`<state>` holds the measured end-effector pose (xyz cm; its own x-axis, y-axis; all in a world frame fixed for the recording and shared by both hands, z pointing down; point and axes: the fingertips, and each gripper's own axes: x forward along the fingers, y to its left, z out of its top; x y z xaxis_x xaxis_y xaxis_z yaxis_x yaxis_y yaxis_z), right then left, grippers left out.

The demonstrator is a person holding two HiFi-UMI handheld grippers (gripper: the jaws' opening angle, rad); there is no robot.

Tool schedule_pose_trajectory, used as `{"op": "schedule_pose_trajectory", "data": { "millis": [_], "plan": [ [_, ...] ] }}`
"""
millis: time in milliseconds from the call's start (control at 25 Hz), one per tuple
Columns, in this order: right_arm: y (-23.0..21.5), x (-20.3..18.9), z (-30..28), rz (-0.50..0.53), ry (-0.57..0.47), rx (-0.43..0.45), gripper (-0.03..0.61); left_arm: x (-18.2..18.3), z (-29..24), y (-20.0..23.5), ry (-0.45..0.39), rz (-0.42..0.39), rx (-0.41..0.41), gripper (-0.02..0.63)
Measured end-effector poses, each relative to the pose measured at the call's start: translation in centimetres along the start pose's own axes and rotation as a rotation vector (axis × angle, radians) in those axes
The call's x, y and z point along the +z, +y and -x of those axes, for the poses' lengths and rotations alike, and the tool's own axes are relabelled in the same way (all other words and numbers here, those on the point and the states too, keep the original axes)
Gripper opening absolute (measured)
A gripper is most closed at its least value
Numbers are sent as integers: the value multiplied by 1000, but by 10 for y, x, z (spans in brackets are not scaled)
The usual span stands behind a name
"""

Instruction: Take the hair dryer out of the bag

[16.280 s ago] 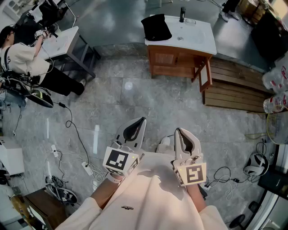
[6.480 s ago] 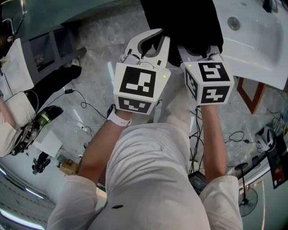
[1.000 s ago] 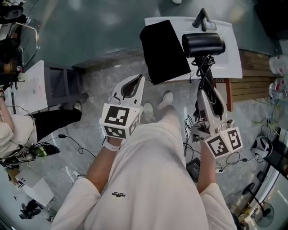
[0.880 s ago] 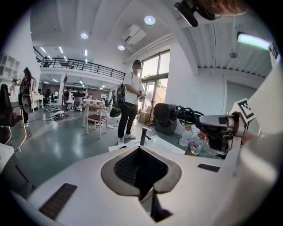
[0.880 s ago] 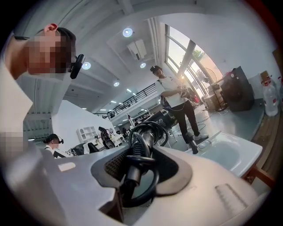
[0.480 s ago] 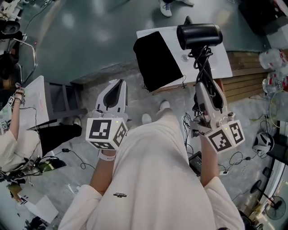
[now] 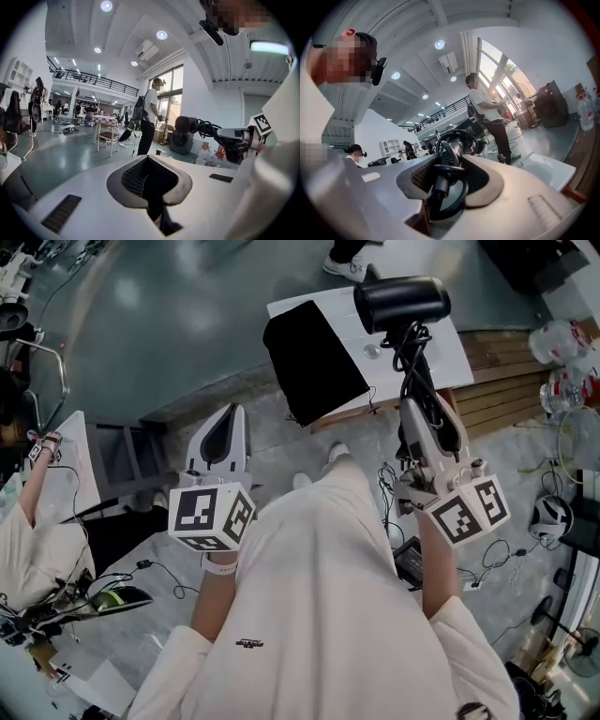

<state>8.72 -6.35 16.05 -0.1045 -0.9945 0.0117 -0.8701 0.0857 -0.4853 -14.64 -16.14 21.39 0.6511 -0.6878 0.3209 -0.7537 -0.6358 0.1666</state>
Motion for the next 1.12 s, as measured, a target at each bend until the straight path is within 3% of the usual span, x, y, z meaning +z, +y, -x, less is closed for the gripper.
{"op": "schedule_pose_trajectory", "data": {
  "millis": [1120],
  "plan": [
    [-1,-18,26,-16,26,1,163,-19,14,-18,23,-31,-18,6]
  ]
}}
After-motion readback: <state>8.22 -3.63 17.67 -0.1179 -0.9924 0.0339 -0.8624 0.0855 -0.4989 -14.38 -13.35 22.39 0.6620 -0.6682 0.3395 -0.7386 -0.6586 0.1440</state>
